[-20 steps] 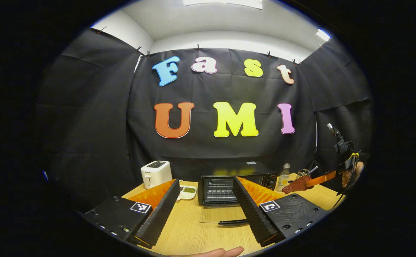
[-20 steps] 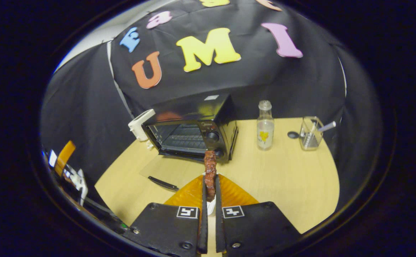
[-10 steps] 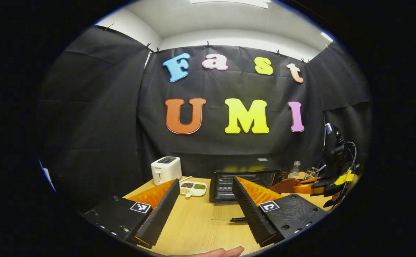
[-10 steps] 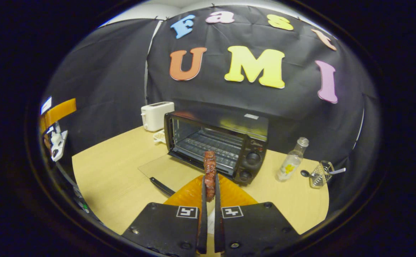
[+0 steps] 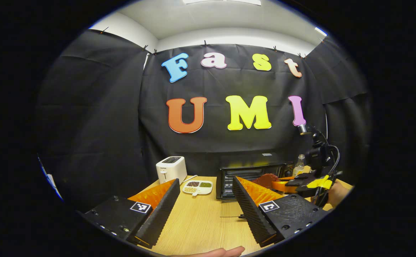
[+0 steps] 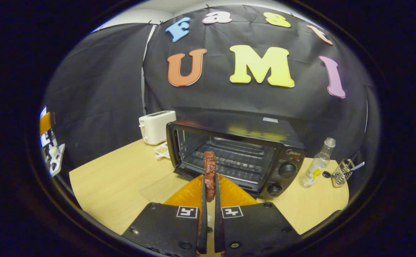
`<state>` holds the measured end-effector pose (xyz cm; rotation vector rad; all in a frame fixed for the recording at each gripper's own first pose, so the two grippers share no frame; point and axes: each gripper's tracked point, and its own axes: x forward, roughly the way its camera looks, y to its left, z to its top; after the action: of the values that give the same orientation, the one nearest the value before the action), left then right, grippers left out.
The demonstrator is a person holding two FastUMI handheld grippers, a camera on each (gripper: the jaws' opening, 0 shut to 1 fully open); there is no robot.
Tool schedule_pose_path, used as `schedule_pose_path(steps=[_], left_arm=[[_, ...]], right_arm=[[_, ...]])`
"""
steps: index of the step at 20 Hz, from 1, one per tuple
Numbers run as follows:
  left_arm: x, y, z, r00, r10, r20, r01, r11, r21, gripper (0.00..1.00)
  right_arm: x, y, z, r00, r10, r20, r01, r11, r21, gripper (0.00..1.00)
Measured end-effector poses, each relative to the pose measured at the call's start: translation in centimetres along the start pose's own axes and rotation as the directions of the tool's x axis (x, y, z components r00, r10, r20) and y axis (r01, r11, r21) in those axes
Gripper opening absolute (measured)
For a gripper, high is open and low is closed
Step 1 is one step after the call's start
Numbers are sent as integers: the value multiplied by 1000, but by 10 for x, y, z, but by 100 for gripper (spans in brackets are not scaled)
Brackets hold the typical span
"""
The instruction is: Open the electric oven with the left hand, put the food in, and close the electric oven.
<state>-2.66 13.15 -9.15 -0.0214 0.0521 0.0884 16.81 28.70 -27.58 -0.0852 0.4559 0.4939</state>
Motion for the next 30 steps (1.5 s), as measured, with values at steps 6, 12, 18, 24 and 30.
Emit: schedule_pose_path(steps=[6,12,18,24,30], left_arm=[[-6,6,28,998,6,64,-7,1000,29,94],[-16,19,32,998,22,65,-23,1000,8,95],[-26,28,32,997,45,61,-46,999,10,95],[-29,22,32,997,38,60,-39,999,25,95],[-27,14,23,999,21,50,-21,1000,-1,95]], right_arm=[[55,6,16,1000,7,-3,-7,993,115,12],[103,-4,27,999,40,-8,-33,907,421,12],[146,-34,15,998,19,-59,26,732,681,13],[147,-56,0,994,-33,-105,97,719,689,25],[134,-63,0,992,-67,-105,113,841,529,62]])
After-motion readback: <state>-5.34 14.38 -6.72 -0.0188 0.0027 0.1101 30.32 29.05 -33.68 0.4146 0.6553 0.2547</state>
